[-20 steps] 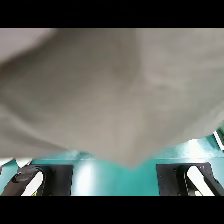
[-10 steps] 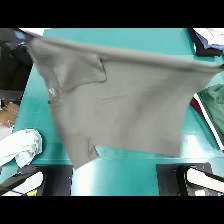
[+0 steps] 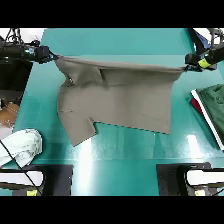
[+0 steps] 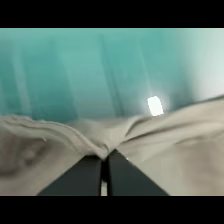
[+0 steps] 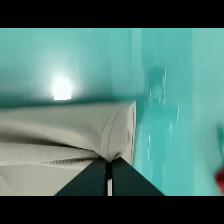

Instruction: Fold the shirts.

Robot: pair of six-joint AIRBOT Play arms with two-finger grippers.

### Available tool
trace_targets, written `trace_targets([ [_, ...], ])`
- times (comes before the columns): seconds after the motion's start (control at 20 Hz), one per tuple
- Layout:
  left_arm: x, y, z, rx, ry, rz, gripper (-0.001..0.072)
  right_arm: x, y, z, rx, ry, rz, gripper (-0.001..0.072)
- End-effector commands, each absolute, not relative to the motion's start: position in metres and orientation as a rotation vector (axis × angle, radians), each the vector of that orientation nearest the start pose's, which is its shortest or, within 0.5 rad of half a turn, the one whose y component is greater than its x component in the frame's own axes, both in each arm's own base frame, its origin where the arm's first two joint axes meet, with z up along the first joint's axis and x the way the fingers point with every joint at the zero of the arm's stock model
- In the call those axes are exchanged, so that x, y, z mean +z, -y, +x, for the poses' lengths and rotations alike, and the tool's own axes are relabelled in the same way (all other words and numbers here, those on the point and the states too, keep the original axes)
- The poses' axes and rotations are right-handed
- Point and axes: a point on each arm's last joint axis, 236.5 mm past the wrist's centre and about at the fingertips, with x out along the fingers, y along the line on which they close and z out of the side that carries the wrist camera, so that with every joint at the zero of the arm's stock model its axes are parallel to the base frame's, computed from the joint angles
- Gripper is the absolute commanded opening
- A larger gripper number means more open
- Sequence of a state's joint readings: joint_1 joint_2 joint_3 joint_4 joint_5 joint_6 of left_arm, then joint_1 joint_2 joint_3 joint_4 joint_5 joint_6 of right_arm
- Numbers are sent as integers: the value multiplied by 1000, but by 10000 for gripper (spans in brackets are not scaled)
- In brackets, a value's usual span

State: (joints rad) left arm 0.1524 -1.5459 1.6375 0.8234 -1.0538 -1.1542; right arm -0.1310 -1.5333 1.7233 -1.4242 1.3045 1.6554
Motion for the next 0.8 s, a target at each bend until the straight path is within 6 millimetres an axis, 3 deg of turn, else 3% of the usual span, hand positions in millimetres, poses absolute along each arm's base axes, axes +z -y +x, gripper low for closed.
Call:
trace_targets([
  [0.0,137,38,571,-367,-627,-298,24,106,36,519,-76,-951,249,12],
  [0.15,133,36,583,-359,-593,-310,24,107,37,526,-77,-926,249,12],
  [0.4,100,44,571,-412,-705,-268,25,51,15,505,-49,-1145,240,12],
  [0.5,73,40,548,-434,-837,-173,25,32,0,494,-30,-1197,226,12],
  [0.6,40,27,513,-427,-1032,-80,24,6,-4,472,-60,-1296,194,12],
  [0.75,11,9,480,-390,-1209,-26,25,-20,-15,451,-54,-1353,154,12],
])
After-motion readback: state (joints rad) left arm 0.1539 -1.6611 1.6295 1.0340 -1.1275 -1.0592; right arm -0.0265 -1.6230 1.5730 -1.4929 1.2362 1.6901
